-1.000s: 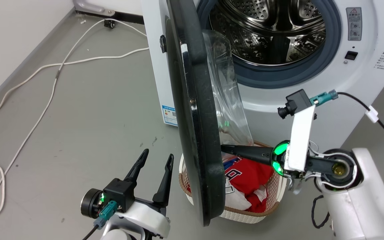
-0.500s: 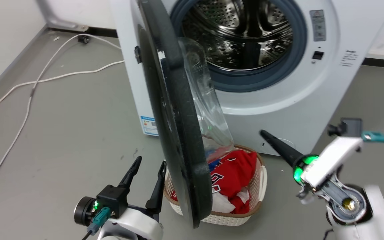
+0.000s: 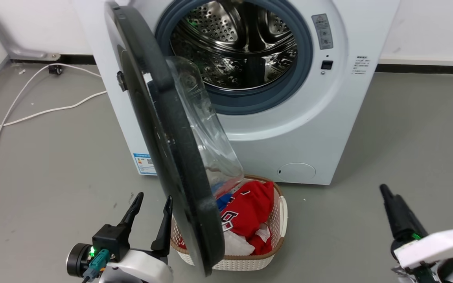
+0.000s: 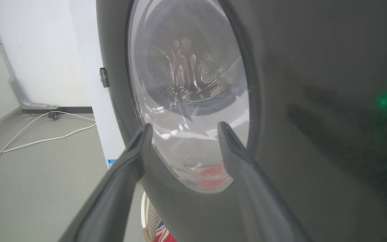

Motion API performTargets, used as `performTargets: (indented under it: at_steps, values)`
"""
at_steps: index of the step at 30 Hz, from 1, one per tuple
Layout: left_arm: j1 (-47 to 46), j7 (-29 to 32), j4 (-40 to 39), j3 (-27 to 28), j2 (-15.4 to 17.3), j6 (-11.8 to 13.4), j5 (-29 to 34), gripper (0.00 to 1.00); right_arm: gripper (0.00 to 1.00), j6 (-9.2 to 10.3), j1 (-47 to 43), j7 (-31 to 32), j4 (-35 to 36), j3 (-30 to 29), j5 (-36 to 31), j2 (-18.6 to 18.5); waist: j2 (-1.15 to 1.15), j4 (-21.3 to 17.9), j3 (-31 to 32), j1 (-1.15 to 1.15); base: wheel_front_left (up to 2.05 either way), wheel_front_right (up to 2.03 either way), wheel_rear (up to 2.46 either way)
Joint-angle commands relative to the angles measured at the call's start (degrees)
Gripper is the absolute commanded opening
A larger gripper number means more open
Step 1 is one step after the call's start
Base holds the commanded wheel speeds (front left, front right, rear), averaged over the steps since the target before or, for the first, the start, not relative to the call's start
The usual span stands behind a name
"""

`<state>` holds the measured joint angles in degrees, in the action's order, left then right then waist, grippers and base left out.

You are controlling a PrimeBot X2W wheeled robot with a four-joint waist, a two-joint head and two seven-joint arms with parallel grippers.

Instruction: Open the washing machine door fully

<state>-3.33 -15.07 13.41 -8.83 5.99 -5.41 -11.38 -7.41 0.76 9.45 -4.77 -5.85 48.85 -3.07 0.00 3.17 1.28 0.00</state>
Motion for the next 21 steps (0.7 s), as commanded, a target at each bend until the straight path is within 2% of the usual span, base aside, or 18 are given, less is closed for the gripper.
performTargets:
  at_steps: [1,4,8,11,14,17,21]
  values:
    - [0.8,-0.1,0.1,0.2,0.3,0.3,-0.3,1.00,1.00,-0.15,-0.9,-1.9,0.7,-0.7,-2.3,-0.1,0.00,-0.6,0.2,0.00,0.00,0.00,0.00]
    - [1.0,-0.1,0.3,0.6,0.4,0.5,-0.5,1.00,1.00,-0.15,-1.8,-6.6,1.8,-2.2,-9.5,-0.6,0.00,-1.2,0.3,0.00,0.00,0.00,0.00]
    - [0.8,-0.1,0.4,0.6,0.7,0.7,-0.7,1.00,1.00,-0.09,-1.8,-10.9,4.8,-3.2,-23.4,-2.7,0.00,-1.8,0.4,0.00,0.00,0.00,0.00]
    - [0.6,-0.1,0.4,0.7,1.0,0.8,-0.7,1.00,1.00,-0.08,-1.2,-12.5,8.2,-4.1,-33.8,-3.8,0.00,-2.1,0.4,0.00,0.00,0.00,0.00]
    - [0.4,-0.1,0.1,0.9,1.2,0.8,-0.9,1.00,1.00,-0.08,-1.3,-12.4,11.0,-3.6,-40.9,-3.6,0.00,-2.3,0.4,0.00,0.00,0.00,0.00]
    - [0.3,-0.1,-0.1,0.8,1.3,0.8,-0.7,1.00,1.00,-0.08,-2.6,-11.8,12.7,-2.1,-44.0,-2.6,0.00,-2.1,0.4,0.00,0.00,0.00,0.00]
    - [0.4,-0.1,-0.3,0.6,1.5,0.9,-0.4,1.00,1.00,-0.08,-5.0,-10.8,12.5,-0.5,-44.4,-1.0,0.00,-1.7,0.4,0.00,0.00,0.00,0.00]
